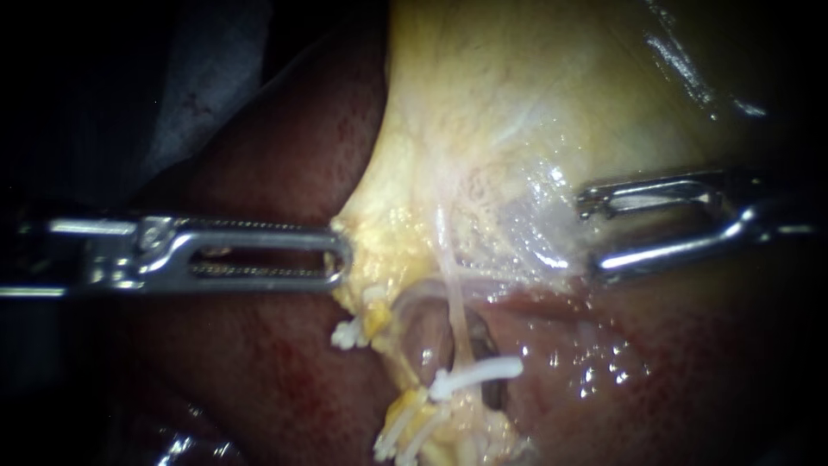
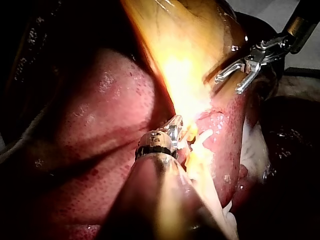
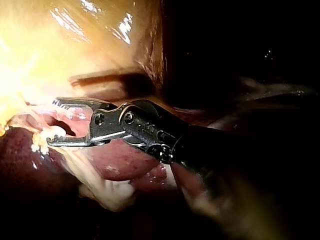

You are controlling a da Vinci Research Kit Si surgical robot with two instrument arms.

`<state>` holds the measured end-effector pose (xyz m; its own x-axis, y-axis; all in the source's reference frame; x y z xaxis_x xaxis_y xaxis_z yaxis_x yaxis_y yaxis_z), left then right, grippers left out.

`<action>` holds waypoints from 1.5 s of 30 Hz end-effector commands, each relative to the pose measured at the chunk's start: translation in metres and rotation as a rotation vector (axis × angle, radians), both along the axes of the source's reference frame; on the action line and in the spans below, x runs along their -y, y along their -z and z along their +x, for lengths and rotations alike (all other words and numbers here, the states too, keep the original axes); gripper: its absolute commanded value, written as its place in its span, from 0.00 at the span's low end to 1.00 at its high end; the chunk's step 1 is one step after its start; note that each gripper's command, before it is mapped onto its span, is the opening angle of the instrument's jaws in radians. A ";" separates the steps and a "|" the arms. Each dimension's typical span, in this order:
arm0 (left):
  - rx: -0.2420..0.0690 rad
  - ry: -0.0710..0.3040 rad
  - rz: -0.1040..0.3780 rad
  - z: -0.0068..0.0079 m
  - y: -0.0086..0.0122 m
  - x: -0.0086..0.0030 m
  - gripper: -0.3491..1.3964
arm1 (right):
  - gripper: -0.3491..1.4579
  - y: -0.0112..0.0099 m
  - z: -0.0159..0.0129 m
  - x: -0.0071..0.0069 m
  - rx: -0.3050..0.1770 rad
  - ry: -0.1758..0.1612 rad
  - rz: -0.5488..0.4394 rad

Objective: Going back first clip right tube

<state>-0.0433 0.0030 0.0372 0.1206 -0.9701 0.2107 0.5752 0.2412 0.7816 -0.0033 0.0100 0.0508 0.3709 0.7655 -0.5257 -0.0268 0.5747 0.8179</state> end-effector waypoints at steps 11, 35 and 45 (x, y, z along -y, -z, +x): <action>-0.002 0.002 -0.003 -0.0005 -0.0007 -0.0001 0.00 | 0.46 0.0000 0.0005 0.0004 -0.001 -0.003 -0.002; -0.001 -0.002 -0.004 -0.0060 -0.0043 0.0004 0.00 | 0.46 -0.0018 0.0024 0.0028 -0.008 0.013 -0.014; -0.001 -0.003 -0.004 -0.0064 -0.0046 0.0006 0.00 | 0.46 -0.0018 0.0024 0.0028 -0.008 0.013 -0.014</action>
<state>-0.0497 0.0024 0.0418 0.1236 -0.9689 0.2144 0.5747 0.2460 0.7805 -0.0009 0.0072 0.0526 0.3768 0.7535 -0.5387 -0.0134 0.5860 0.8102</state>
